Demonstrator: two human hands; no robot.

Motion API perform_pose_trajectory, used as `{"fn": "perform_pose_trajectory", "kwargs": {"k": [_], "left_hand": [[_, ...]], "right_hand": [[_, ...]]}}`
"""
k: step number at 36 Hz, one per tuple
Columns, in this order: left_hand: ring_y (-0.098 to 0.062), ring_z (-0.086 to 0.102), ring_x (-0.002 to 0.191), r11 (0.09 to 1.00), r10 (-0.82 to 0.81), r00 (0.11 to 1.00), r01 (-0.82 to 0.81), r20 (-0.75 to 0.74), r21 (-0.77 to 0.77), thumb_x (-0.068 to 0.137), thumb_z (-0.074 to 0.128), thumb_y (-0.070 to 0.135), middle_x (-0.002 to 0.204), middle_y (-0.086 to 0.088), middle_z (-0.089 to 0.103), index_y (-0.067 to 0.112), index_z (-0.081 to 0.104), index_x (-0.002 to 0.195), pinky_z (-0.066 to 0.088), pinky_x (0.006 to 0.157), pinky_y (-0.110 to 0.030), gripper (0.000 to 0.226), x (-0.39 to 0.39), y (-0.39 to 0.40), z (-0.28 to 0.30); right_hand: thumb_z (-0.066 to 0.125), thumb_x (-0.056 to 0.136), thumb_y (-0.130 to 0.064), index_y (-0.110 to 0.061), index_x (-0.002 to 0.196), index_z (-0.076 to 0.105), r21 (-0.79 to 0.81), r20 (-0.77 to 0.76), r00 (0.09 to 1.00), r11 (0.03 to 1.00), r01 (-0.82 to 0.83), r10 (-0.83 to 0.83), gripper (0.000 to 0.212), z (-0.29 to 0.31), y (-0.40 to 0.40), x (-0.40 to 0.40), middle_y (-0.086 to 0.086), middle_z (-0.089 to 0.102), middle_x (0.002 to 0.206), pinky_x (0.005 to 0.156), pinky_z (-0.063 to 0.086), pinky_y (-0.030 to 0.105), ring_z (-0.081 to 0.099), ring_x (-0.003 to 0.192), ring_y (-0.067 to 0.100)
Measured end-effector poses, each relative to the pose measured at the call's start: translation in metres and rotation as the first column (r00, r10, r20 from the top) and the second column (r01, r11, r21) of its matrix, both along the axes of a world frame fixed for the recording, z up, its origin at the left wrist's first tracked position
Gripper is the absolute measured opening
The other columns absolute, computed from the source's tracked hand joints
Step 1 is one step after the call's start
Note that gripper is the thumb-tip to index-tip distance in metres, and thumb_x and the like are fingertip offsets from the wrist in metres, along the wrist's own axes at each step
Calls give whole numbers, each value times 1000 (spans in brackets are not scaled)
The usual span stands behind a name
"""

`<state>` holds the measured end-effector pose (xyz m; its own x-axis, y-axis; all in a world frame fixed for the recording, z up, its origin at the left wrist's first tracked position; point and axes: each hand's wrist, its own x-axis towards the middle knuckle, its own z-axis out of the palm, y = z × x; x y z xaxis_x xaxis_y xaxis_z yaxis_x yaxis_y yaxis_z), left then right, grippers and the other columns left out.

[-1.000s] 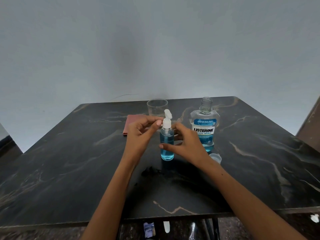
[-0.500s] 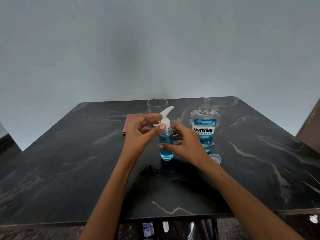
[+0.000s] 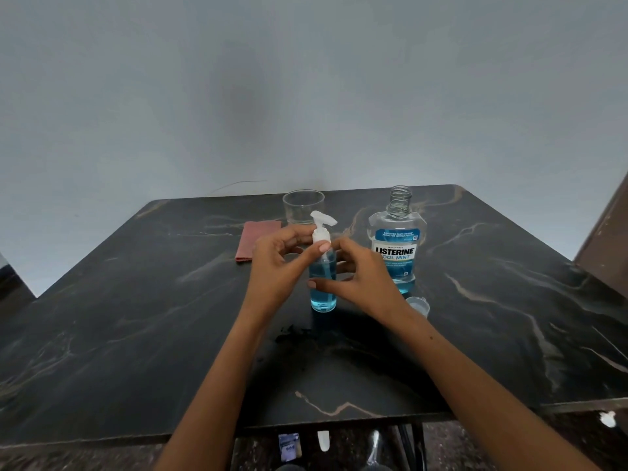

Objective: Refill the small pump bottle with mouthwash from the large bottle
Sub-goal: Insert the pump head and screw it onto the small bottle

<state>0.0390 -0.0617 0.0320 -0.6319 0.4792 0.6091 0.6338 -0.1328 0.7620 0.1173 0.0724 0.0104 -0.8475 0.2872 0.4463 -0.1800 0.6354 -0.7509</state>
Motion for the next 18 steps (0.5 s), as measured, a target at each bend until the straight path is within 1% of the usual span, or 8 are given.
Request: {"fn": "perform_pose_trajectory", "kwargs": {"k": [2, 5, 8, 10, 12, 14, 15, 18], "left_hand": [[-16, 70, 93, 999, 35, 999, -34, -14, 27, 81, 72, 19, 100, -2, 73, 10, 70, 104, 59, 82, -42, 25, 2, 1, -1], [-17, 71, 92, 996, 63, 998, -62, -17, 57, 78, 74, 23, 98, -3, 74, 13, 70, 102, 59, 81, -43, 26, 5, 2, -2], [-17, 71, 91, 995, 81, 997, -81, -5, 58, 77, 76, 23, 97, -1, 74, 12, 72, 102, 59, 80, -45, 27, 5, 2, -1], [-14, 71, 89, 992, 110, 994, -109, -17, 63, 76, 78, 22, 94, 4, 73, 12, 72, 100, 59, 79, -42, 26, 5, 3, -1], [-9, 70, 85, 988, 133, 991, -131, -30, 76, 75, 80, 21, 89, 14, 72, 16, 72, 97, 60, 77, -36, 24, 7, 5, -1], [-7, 70, 83, 988, 131, 991, -128, -25, 84, 74, 81, 21, 86, 20, 71, 17, 73, 95, 60, 76, -33, 23, 8, 6, -1], [-7, 70, 84, 990, 117, 993, -115, -19, 76, 75, 80, 21, 87, 20, 71, 15, 74, 95, 60, 77, -34, 22, 8, 5, -1], [-14, 70, 91, 1000, 15, 1000, -15, -4, 2, 81, 75, 18, 95, 5, 74, 8, 73, 103, 58, 83, -44, 24, 2, 1, 2]], "right_hand": [[81, 67, -36, -27, 104, 55, -6, 2, 1000, 1000, 3, -3, 46, 0, 0, 0, -12, 62, 96, 70, 52, 10, 61, 86, -2], [82, 67, -35, -26, 104, 56, -8, 2, 1000, 1000, 7, -7, 46, -1, 1, 0, -12, 62, 97, 71, 51, 9, 61, 87, -1], [82, 66, -35, -29, 102, 55, -8, -4, 1000, 1000, 10, -10, 46, -1, 0, 0, -15, 60, 94, 68, 48, 3, 60, 84, -6], [82, 66, -35, -28, 104, 56, -6, -5, 1000, 1000, 16, -16, 47, -2, 1, 0, -15, 60, 94, 68, 47, 1, 59, 83, -7], [83, 66, -34, -24, 106, 57, -3, -8, 1000, 1000, 21, -21, 49, -2, 0, -1, -13, 61, 96, 68, 47, 1, 59, 83, -7], [83, 66, -34, -23, 108, 57, 1, -11, 1000, 1000, 22, -22, 51, -2, 0, 0, -14, 60, 97, 68, 47, 1, 58, 81, -7], [82, 66, -35, -23, 109, 57, 4, -10, 1000, 1000, 21, -21, 51, -1, 0, 0, -14, 60, 97, 67, 47, 2, 58, 82, -7], [82, 67, -35, -23, 108, 57, 2, 0, 1000, 1000, 11, -11, 49, -1, 1, 0, -11, 61, 99, 69, 48, 5, 59, 85, -2]]}}
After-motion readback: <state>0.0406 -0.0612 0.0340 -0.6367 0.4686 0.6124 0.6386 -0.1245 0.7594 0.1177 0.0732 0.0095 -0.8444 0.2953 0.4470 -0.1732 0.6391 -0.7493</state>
